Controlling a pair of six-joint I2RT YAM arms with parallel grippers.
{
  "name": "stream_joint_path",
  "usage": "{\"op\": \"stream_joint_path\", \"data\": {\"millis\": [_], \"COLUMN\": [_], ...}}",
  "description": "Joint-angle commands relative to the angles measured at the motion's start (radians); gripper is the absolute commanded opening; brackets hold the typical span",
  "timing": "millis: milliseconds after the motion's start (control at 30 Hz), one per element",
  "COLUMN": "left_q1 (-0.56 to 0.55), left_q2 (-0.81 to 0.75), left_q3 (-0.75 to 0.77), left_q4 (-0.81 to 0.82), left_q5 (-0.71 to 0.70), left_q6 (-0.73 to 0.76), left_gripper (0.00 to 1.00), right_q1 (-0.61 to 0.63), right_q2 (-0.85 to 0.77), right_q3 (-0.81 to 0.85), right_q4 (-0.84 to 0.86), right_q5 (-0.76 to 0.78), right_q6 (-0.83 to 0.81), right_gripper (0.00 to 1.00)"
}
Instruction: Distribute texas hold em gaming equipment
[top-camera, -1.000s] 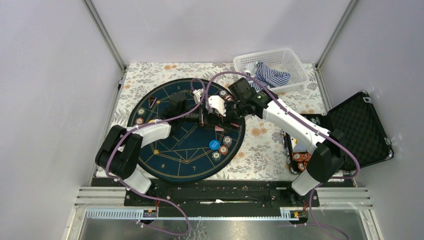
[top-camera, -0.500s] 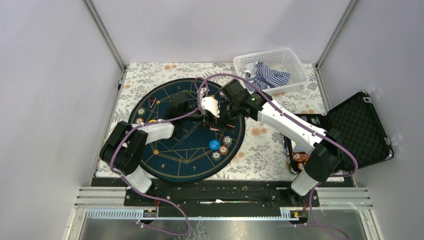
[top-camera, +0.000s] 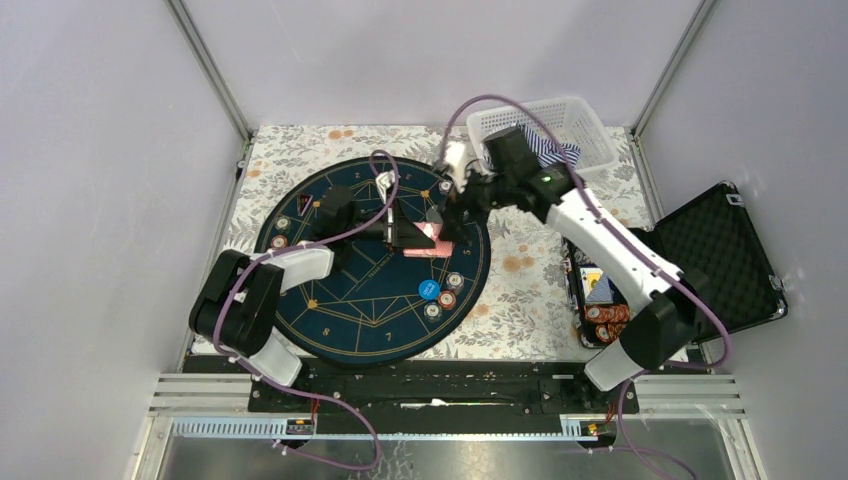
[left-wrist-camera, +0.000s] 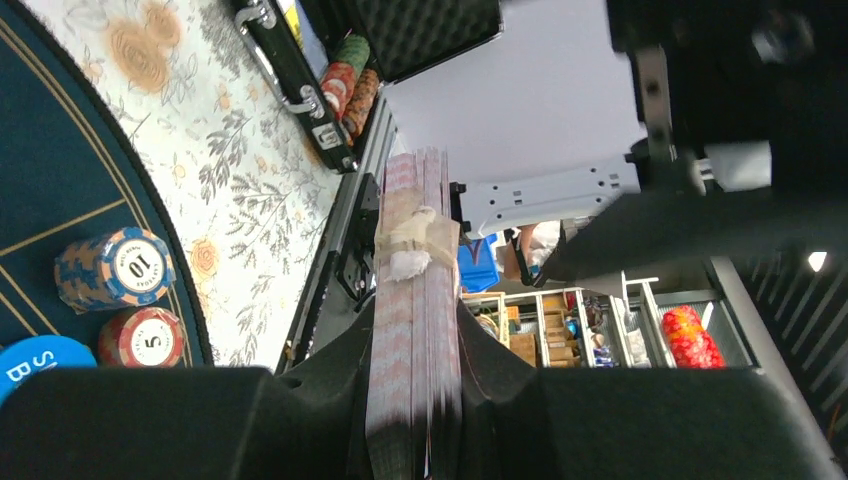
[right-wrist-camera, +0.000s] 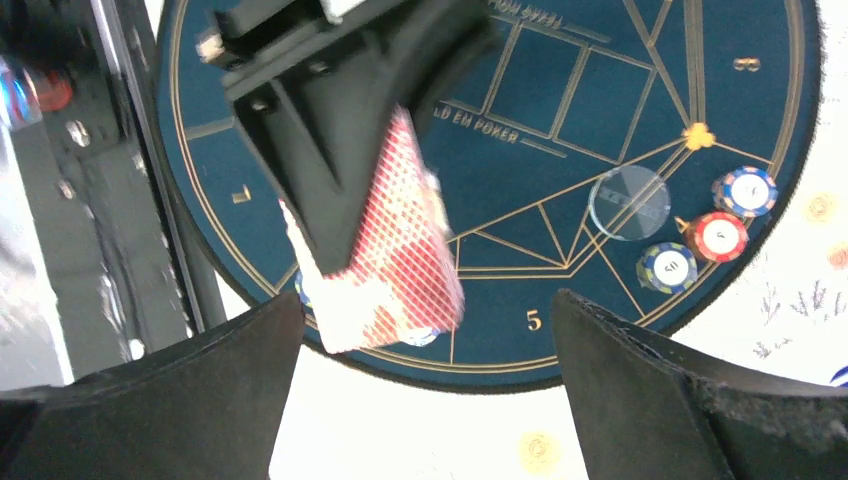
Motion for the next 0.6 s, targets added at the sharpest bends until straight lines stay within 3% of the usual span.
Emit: {"op": "stream_joint_path", "data": {"millis": [0, 133, 300, 567], "left_q1": [0.057, 0.092, 0.101, 0.104], "left_q2": [-0.081, -0.102, -0.109, -0.102], "left_q3": [-0.031, -0.042, -0.029, -0.025], "left_q4": [0.322, 0.492, 0.644, 0.73], "left_q5": [0.082, 0.099, 0.099, 0.068], "left_q6": [-0.124, -0.239, -0.348, -0.408], "left_gripper": [0.0, 0.0, 0.0, 0.0], "right_q1": [-0.155, -0.246, -0.263, -0.263], "right_q2": [-0.117, -0.16, -0.172, -0.151], "right_q3": [-0.077, -0.226, -0.377, -0.523], "right_q4": [0.21, 0.392, 0.631, 1.03], "right_q5": [-0.25, -0.379, -0.479, -0.561], "right_q6": [0.318, 0.548, 0.78, 1.108], "right_gripper": [1.0, 1.0, 1.0, 1.0]}}
